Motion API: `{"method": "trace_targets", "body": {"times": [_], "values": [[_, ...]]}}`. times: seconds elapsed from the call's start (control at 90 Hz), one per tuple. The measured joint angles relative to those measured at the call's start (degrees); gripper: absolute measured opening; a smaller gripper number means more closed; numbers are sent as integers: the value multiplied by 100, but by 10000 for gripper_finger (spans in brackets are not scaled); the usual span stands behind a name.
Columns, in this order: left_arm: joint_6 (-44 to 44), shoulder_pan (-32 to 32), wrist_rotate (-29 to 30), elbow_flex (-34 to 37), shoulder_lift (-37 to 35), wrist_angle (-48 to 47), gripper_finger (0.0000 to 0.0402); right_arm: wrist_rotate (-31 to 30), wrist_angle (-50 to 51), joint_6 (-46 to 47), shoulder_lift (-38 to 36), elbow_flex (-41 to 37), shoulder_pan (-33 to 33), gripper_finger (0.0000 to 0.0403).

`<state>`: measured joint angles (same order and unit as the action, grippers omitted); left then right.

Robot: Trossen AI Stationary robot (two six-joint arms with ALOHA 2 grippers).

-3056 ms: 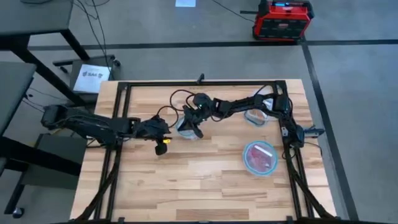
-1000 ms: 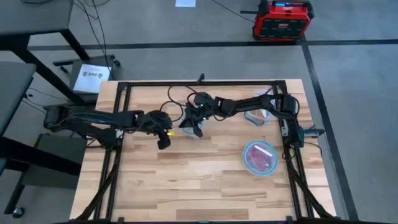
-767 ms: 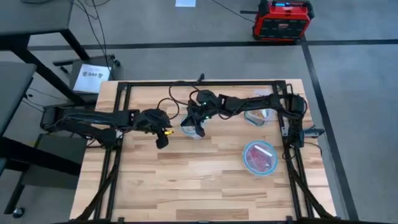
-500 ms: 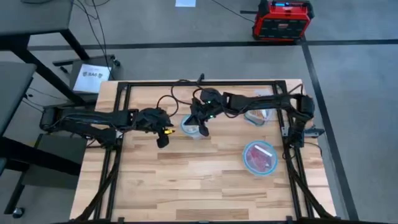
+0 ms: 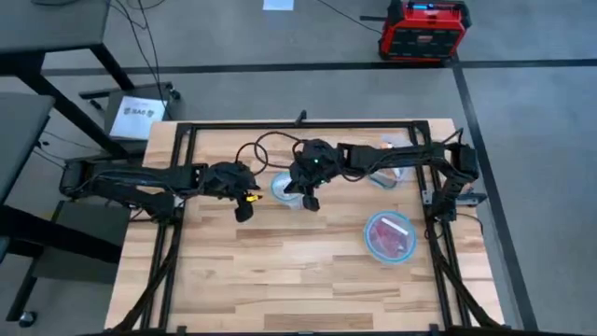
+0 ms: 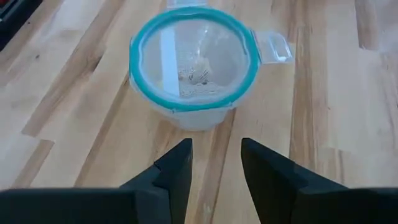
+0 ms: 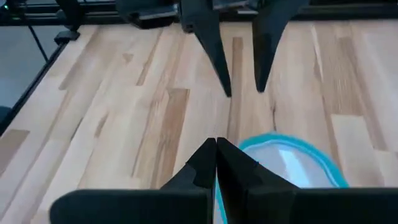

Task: Sort candy
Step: Close the small round transparent bin

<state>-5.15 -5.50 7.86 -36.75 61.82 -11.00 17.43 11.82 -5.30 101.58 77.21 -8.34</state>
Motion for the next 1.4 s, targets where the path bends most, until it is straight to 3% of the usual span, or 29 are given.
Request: {"method": "trace_targets", "body": {"times": [0.522,1.067,1.256,1.4], "values": [[176,0,2,2,0,20,123,-616,200,255,-2,-19,541,0],[381,-160,-188,4,26,669,123,-1427,-1266,1789,-7,-1404,1180,0],[475,-403,-725,4,451,1101,123,-1952,-2000,2172,-7,-1786,1358,0],[687,-574,-776,9,909,1246,123,-2115,-2437,2439,-7,-2081,1431,0]]}}
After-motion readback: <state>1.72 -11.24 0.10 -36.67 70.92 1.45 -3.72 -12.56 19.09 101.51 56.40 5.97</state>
